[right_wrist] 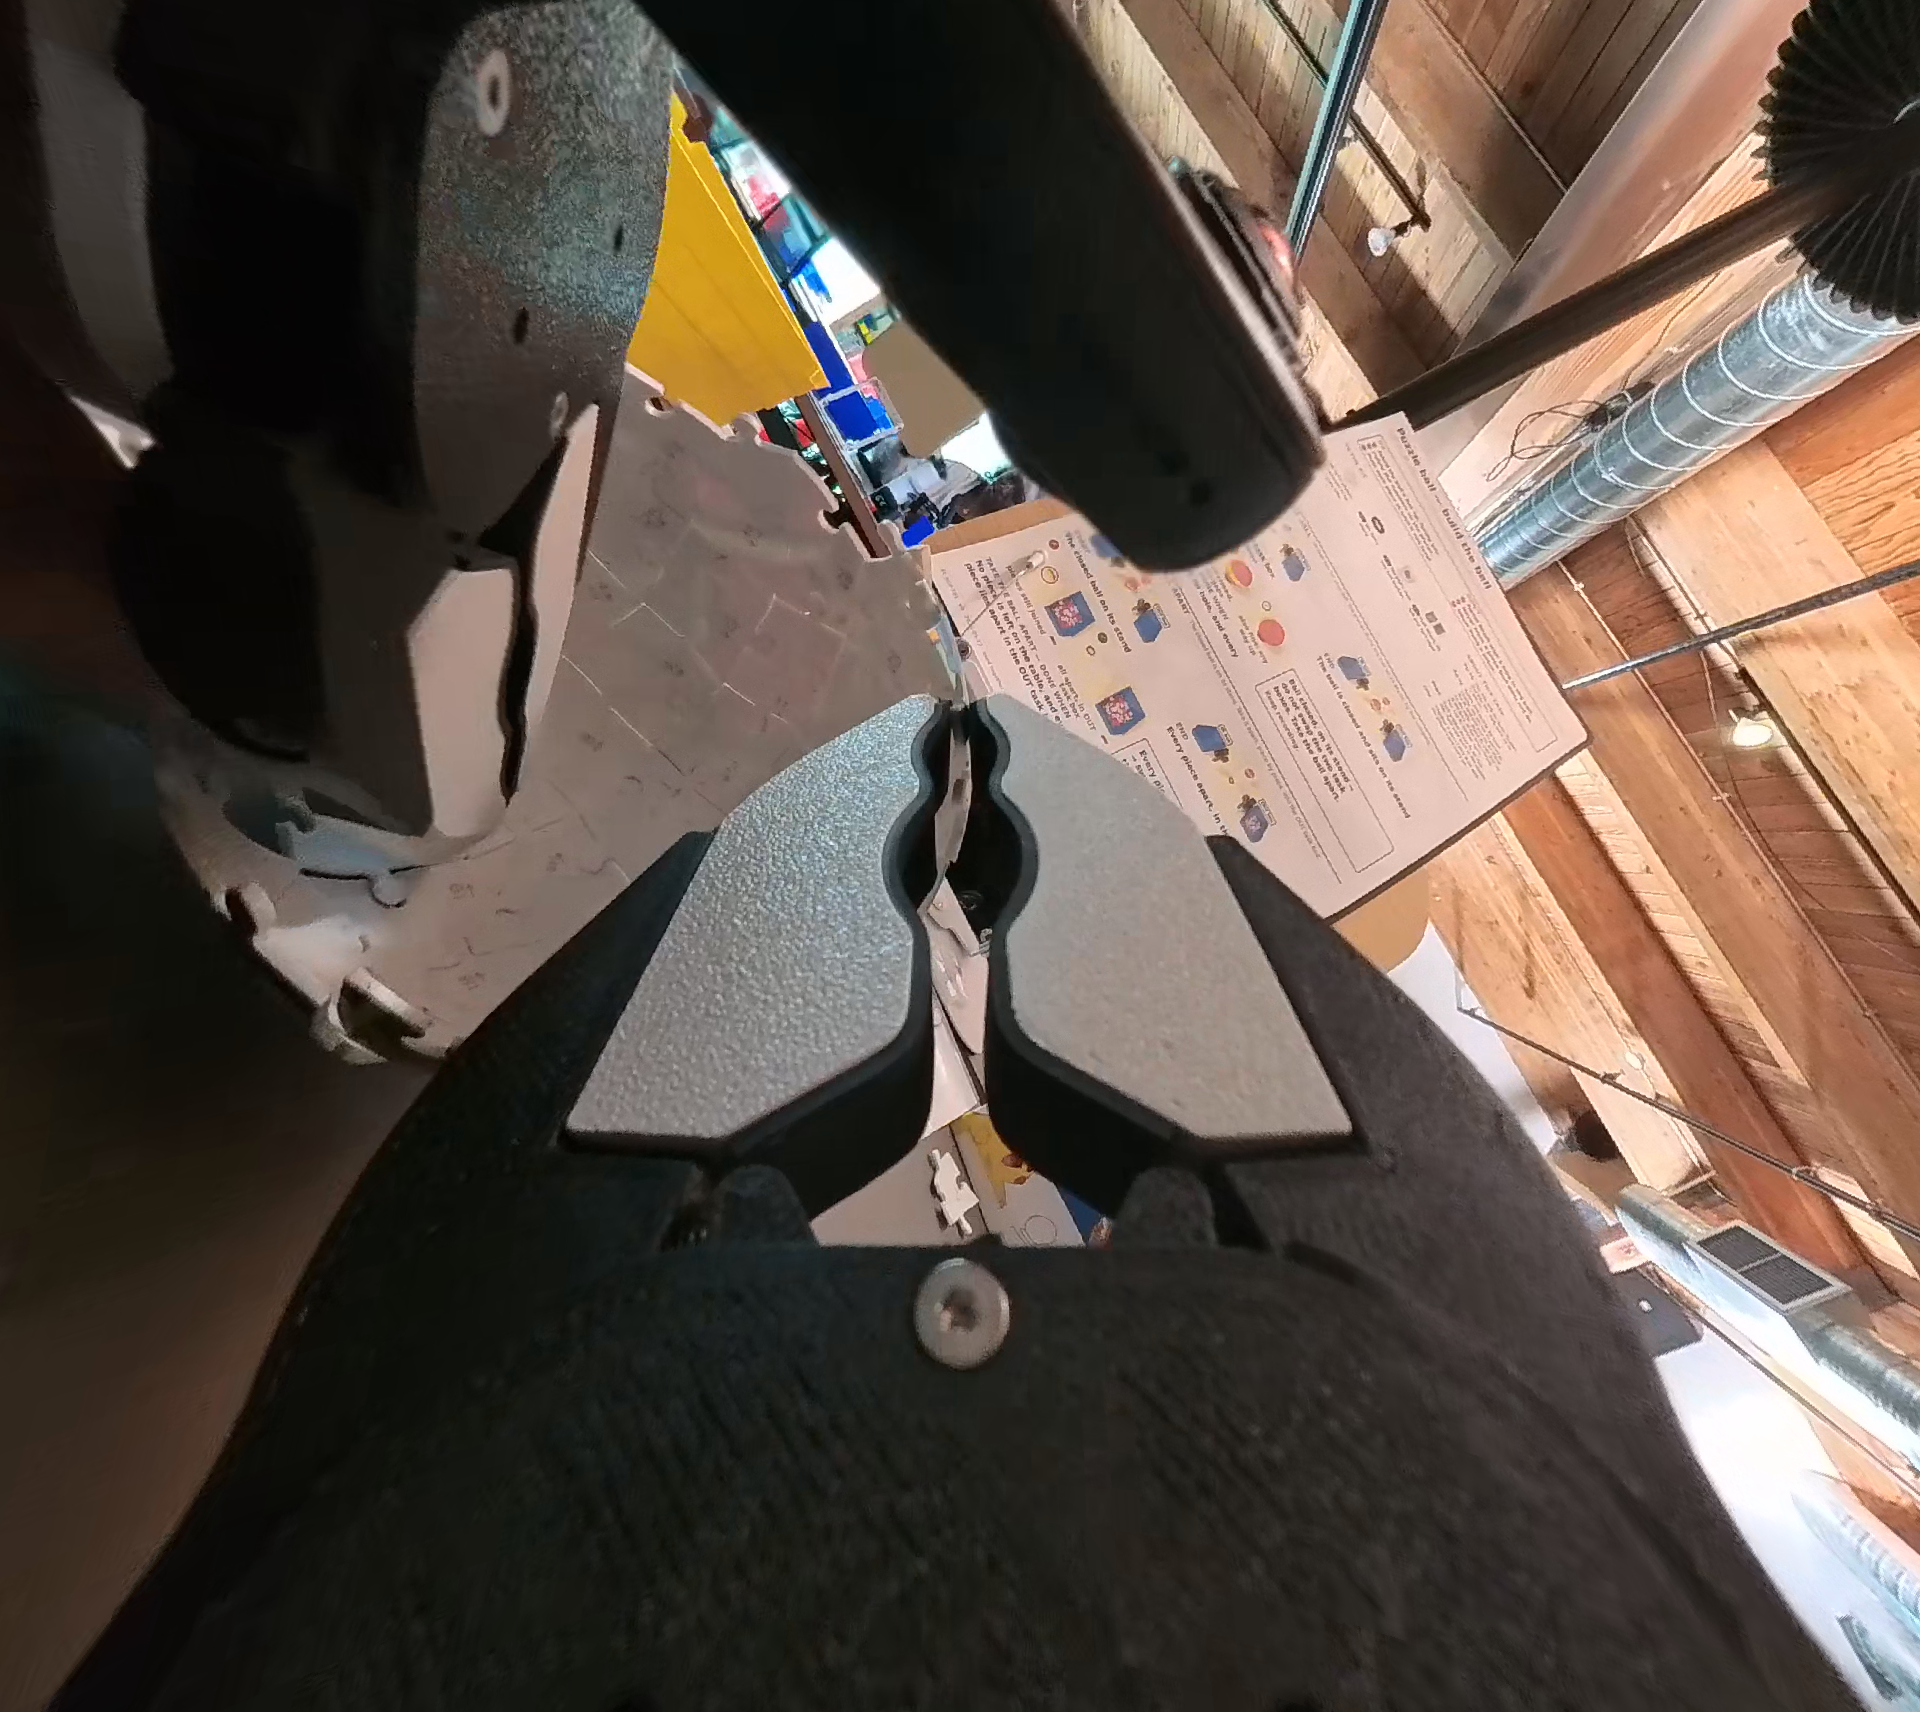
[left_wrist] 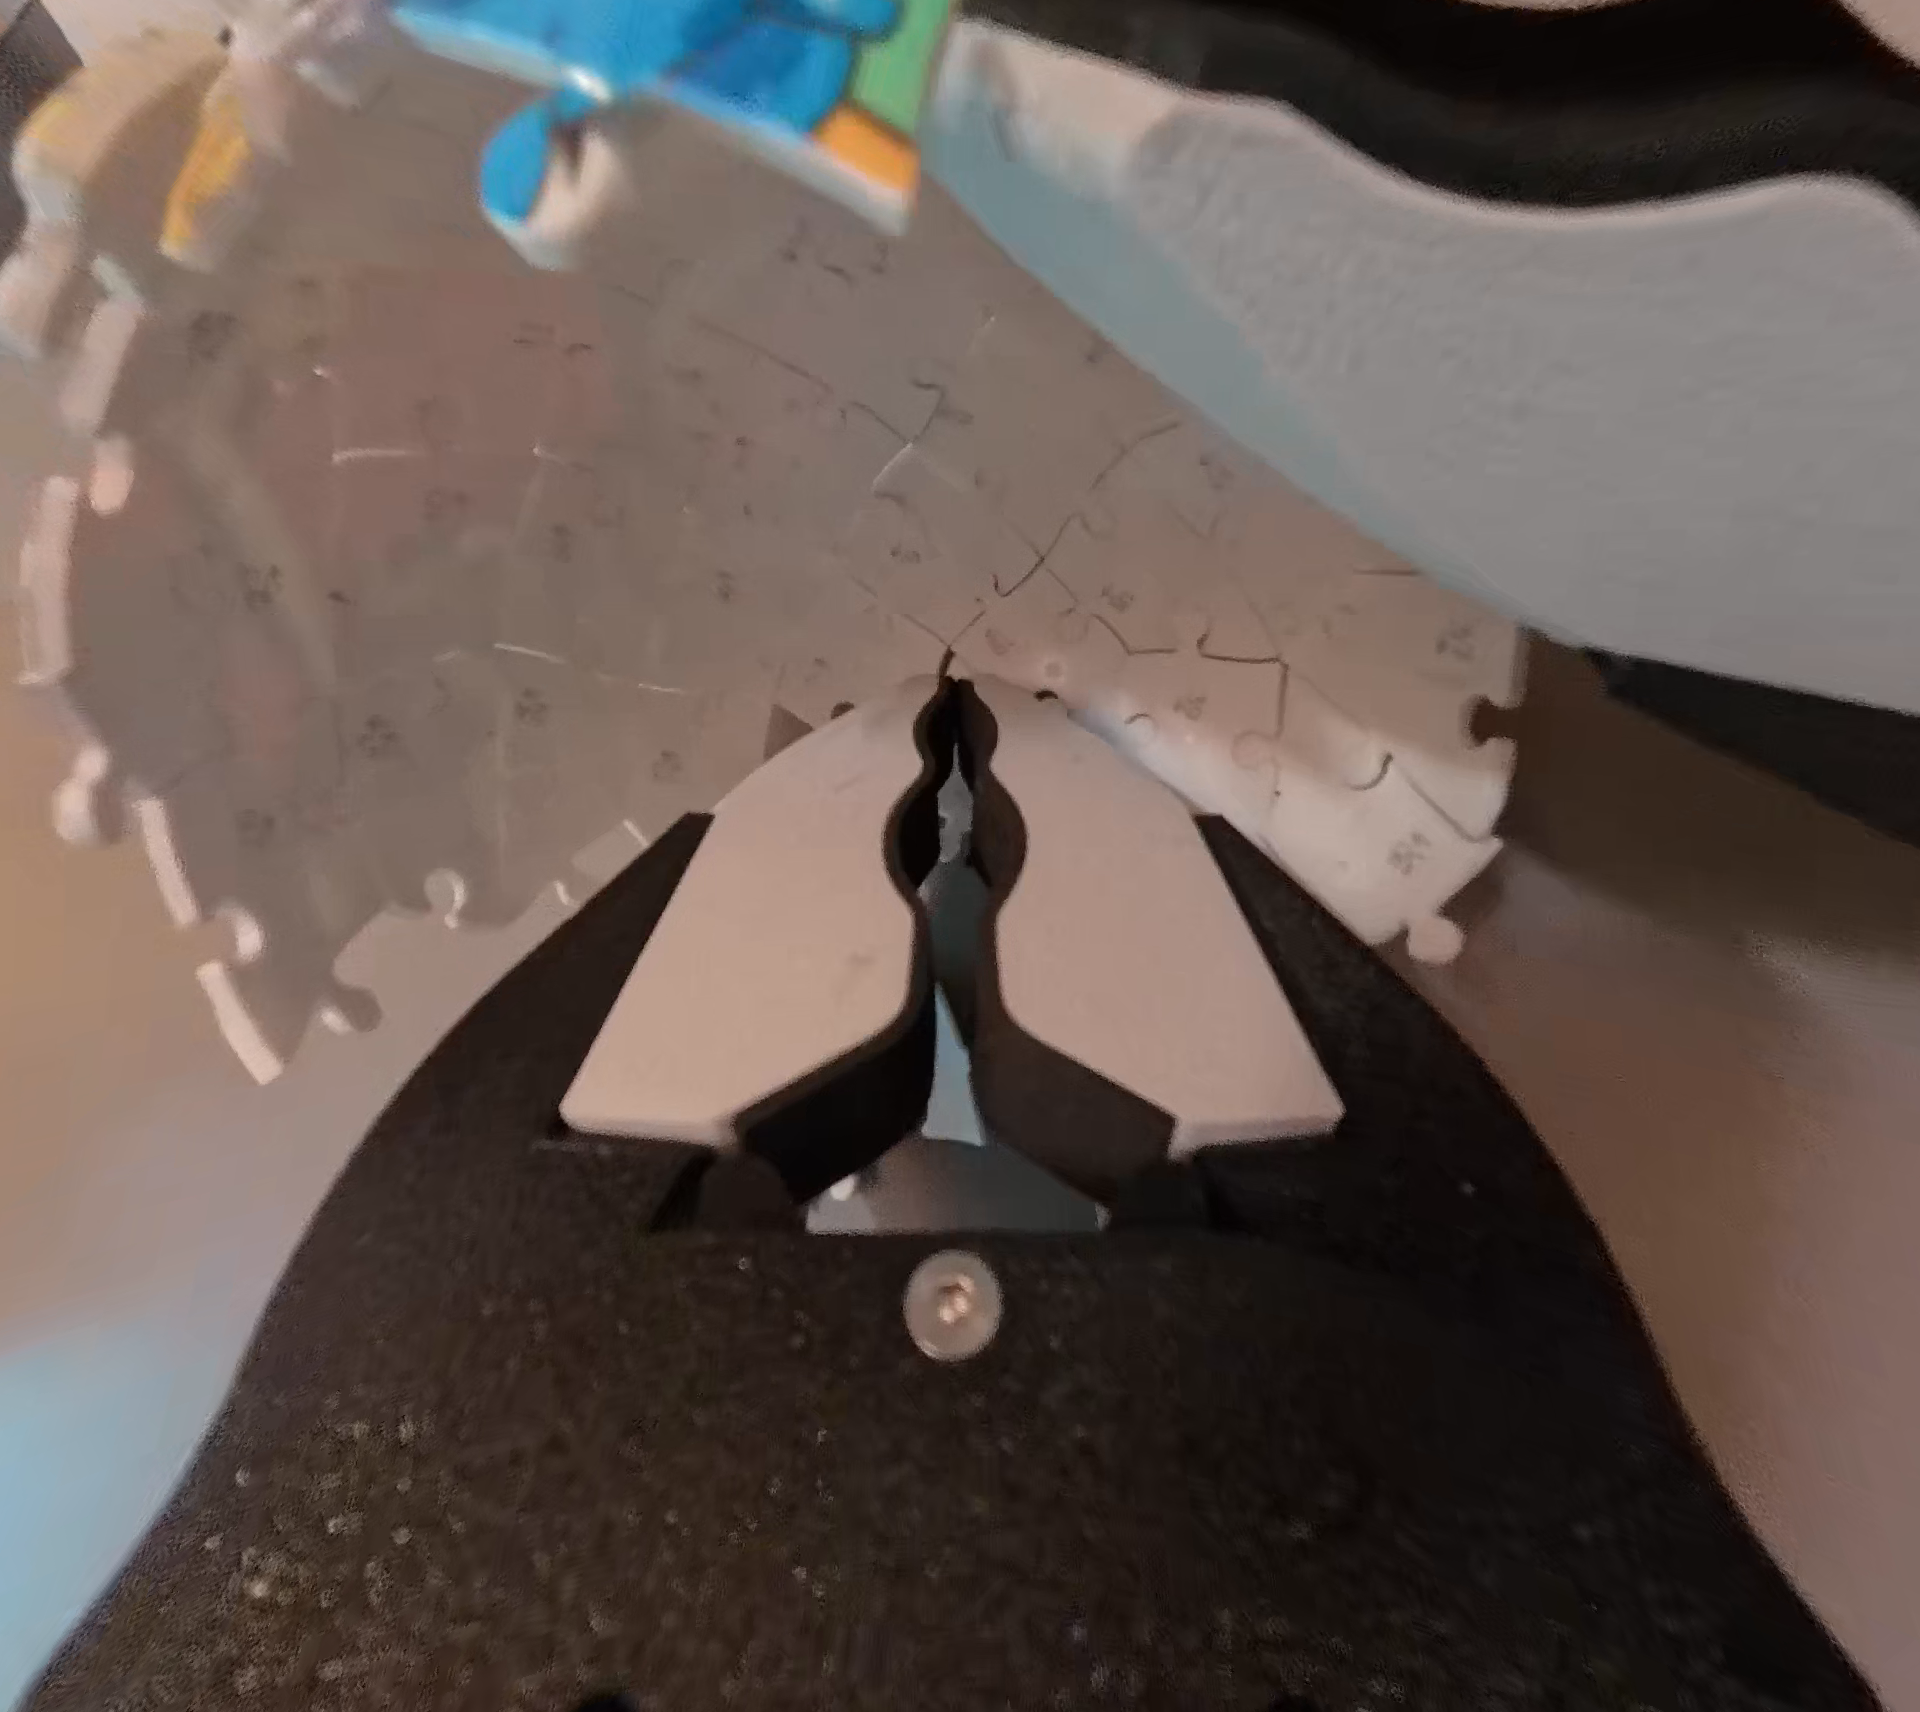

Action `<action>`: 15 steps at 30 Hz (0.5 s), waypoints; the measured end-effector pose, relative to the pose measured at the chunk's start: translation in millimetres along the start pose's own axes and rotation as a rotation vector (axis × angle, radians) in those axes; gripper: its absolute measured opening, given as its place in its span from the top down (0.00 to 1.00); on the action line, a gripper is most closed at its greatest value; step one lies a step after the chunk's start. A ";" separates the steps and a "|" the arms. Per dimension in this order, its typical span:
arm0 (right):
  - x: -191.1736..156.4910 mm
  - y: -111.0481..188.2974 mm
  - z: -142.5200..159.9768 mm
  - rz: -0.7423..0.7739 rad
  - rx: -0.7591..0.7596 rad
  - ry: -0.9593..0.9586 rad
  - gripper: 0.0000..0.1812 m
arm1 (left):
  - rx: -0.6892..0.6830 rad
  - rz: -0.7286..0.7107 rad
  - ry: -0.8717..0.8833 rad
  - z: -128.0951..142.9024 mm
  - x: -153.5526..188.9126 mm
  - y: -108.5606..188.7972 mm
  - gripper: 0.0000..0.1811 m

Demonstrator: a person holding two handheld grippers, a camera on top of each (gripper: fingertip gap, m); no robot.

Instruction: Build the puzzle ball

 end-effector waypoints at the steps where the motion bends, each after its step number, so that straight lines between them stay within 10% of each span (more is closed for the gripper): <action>1: 0.0 -0.1 -0.1 0.000 -0.001 0.000 0.98 | 0.006 0.007 0.010 -0.4 0.2 -0.2 1.00; 15: -0.2 0.3 -0.9 0.001 0.002 0.005 0.98 | 0.056 -0.004 -0.028 7.8 -6.6 17.0 1.00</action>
Point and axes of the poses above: each gripper's, where its closed fingertips meet, y back along the fingers, z out of its underside, x = y × z across the jaws, the point moved 2 cm from there along y, back along the fingers, and after that the axes turned 11 degrees about -x, right-handed, at the moved point
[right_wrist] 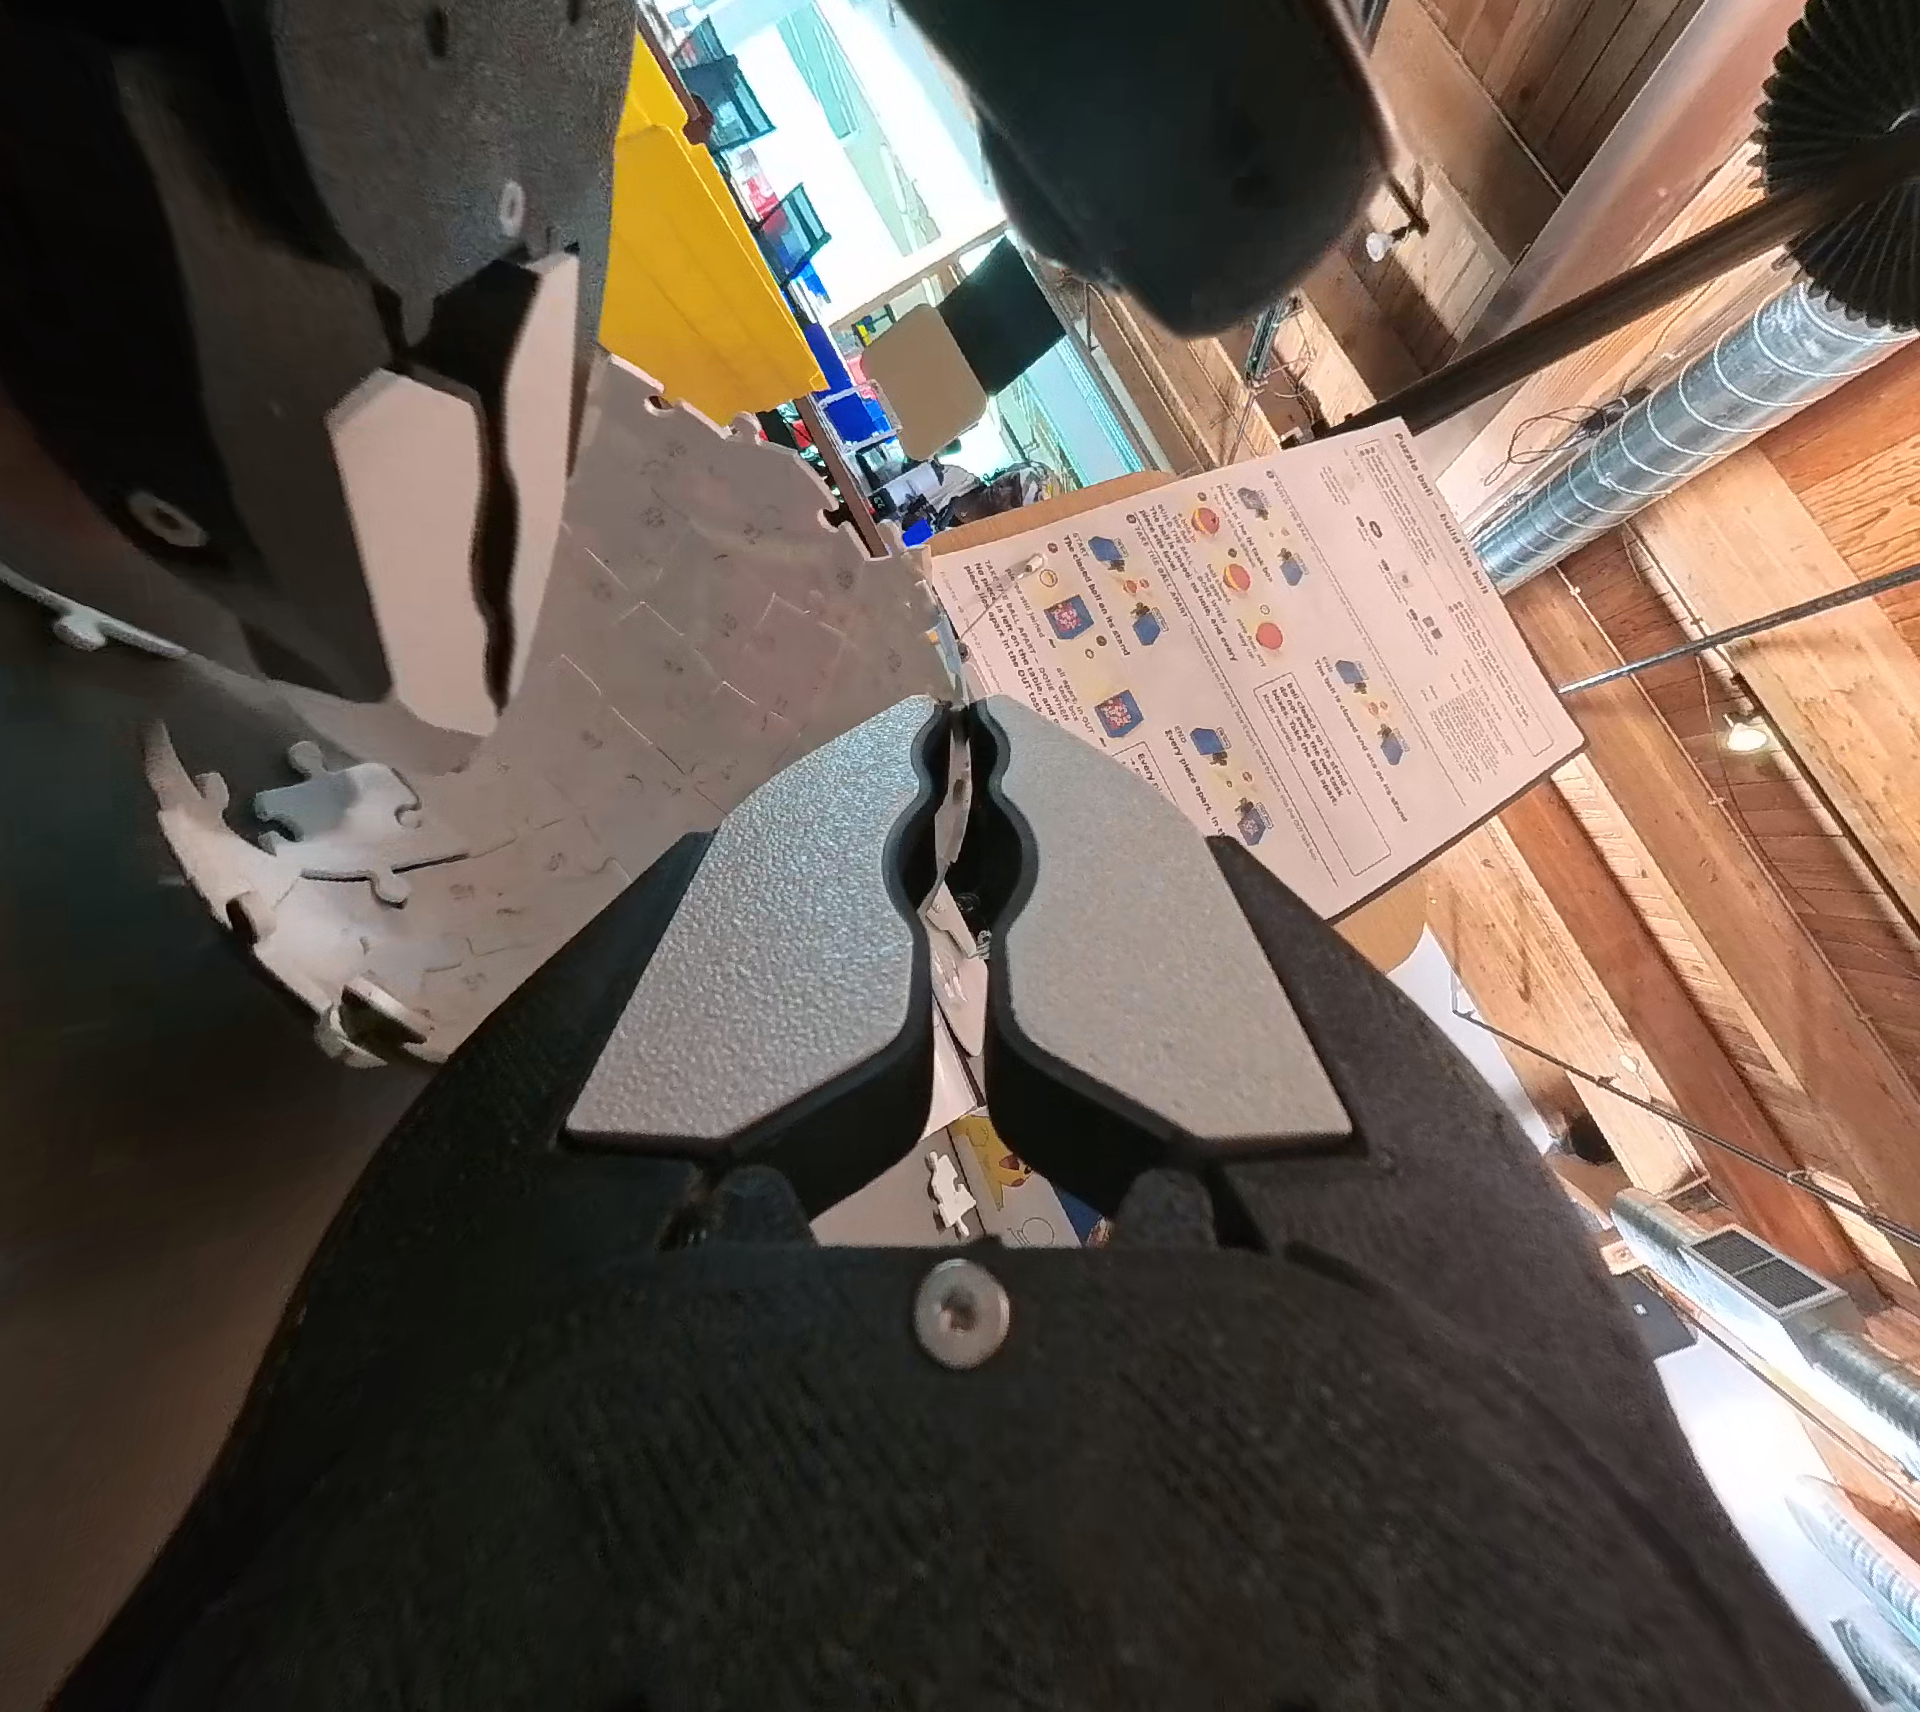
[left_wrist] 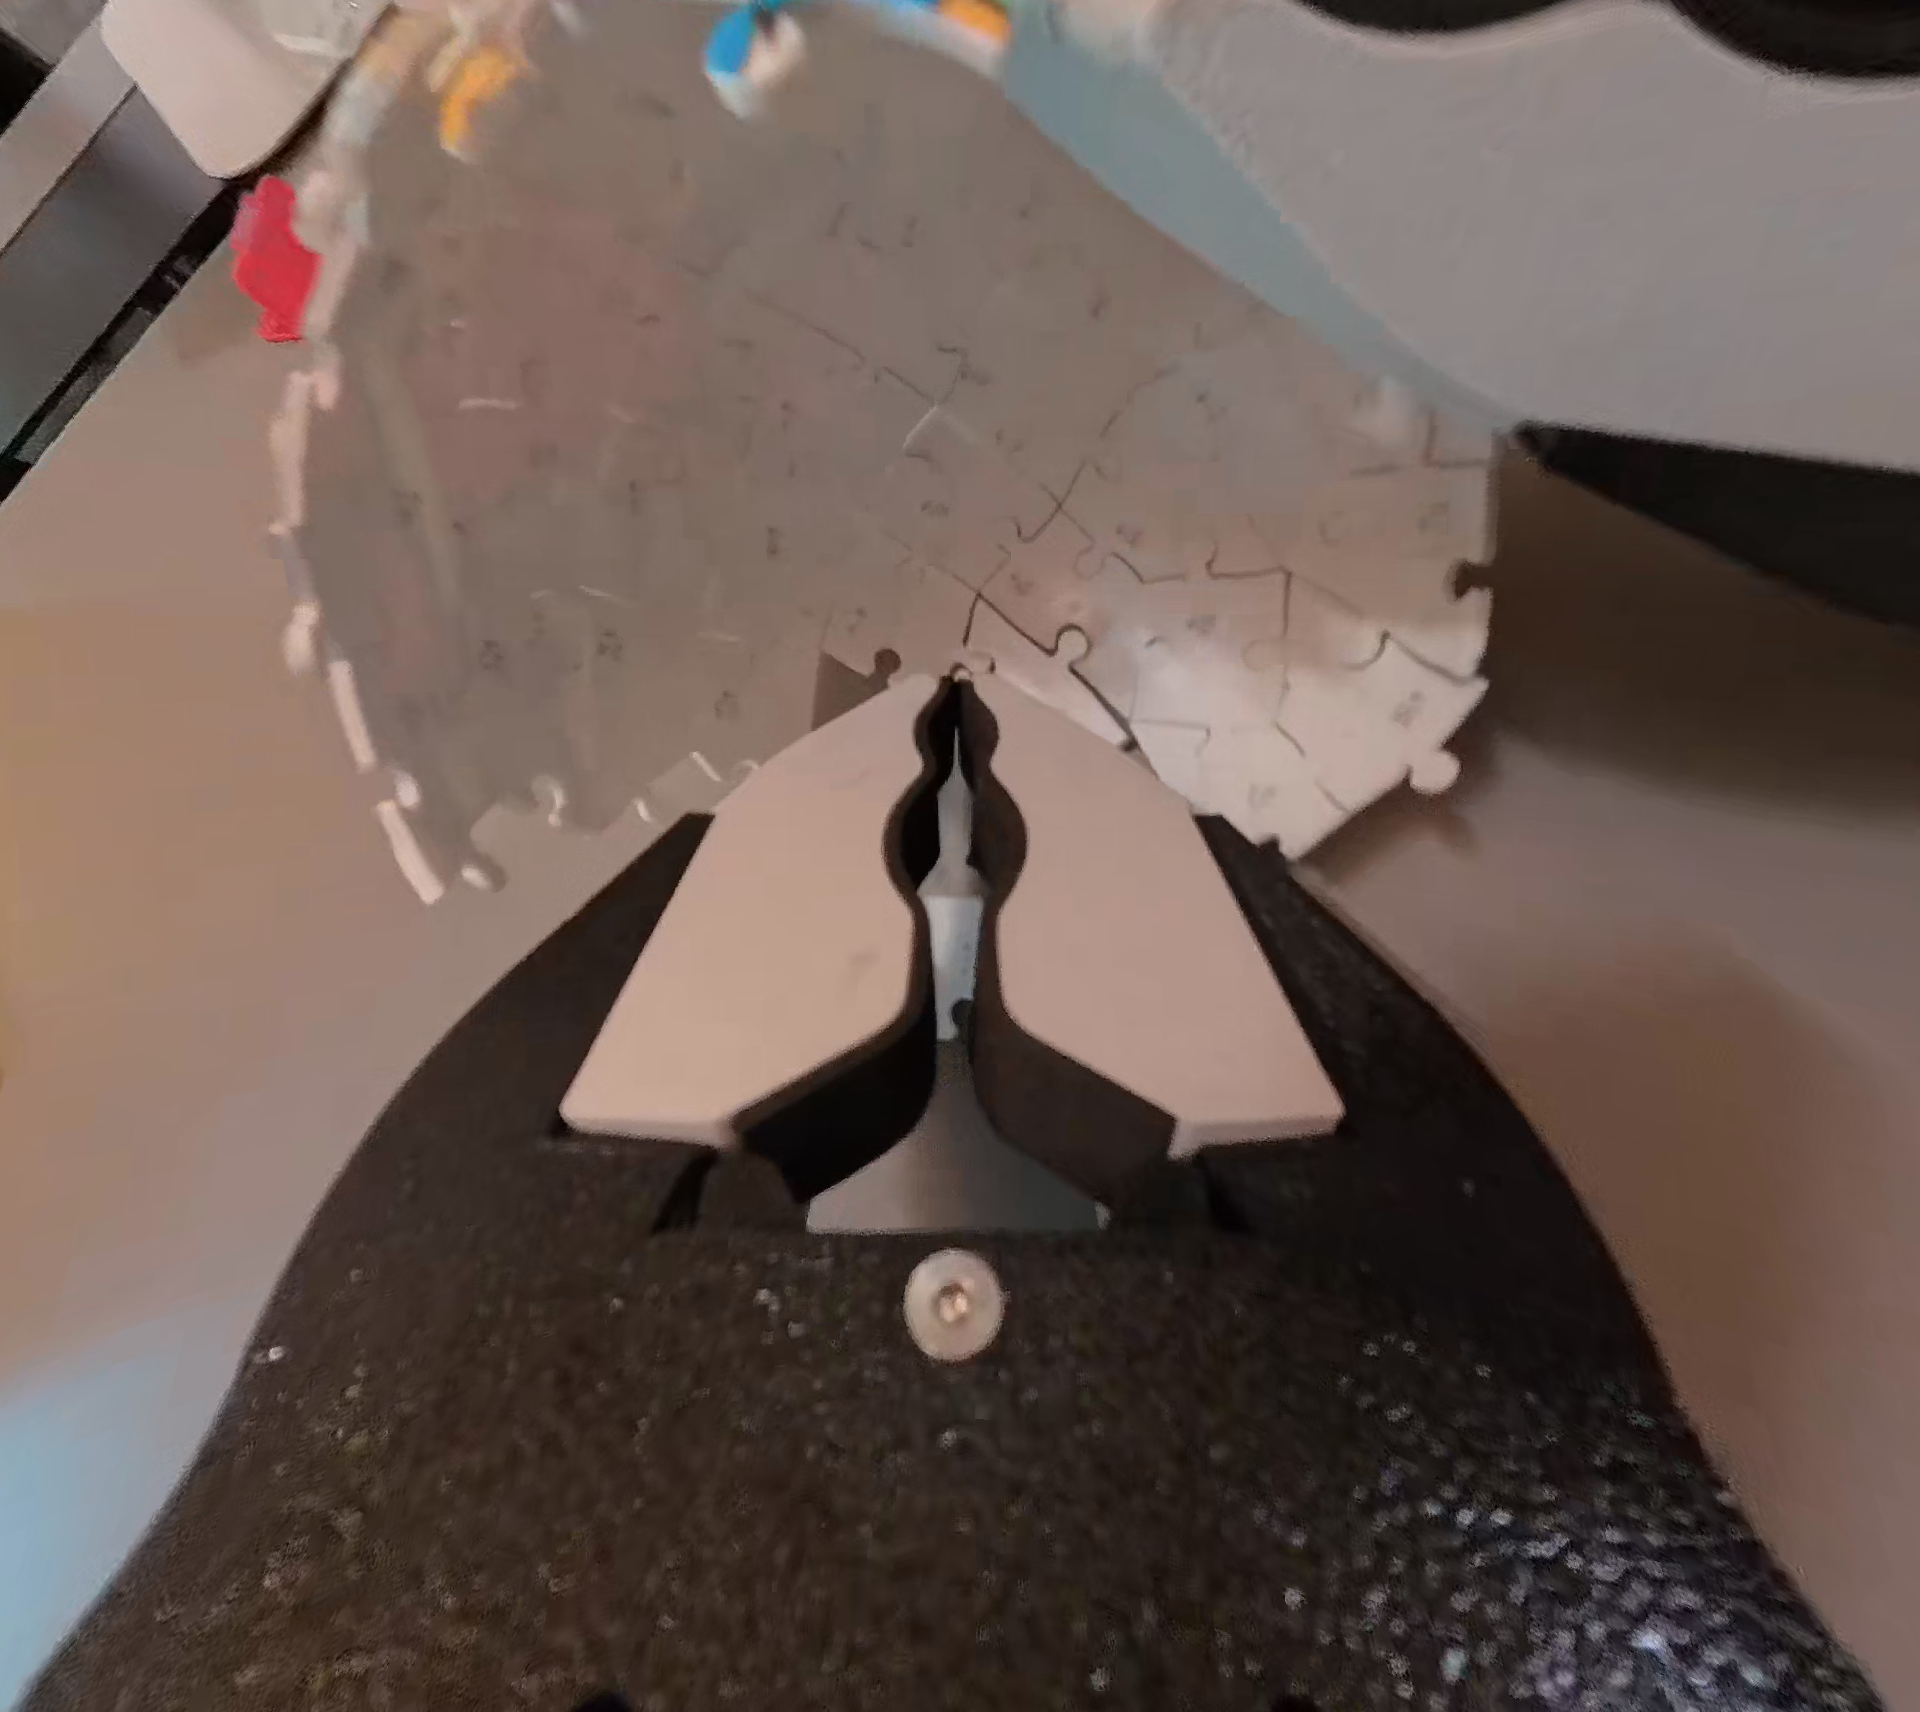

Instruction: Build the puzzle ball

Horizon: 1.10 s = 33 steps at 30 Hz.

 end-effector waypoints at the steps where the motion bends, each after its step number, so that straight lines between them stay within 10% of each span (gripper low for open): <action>1: 0.0 -0.1 -0.1 0.000 0.001 0.000 0.98 | -0.008 0.003 -0.029 2.1 1.5 -0.5 1.00; 33: -0.1 -0.2 -0.1 -0.002 0.000 -0.004 0.98 | -0.010 0.070 -0.112 -5.6 11.1 -15.9 1.00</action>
Point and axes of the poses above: each gripper's, where its closed fingertips meet, y back along the fingers, z out of its underside, x = y × z across the jaws, the point moved 2 cm from there along y, back along the fingers, and after that the axes turned 11 degrees about -x, right-handed, at the moved point
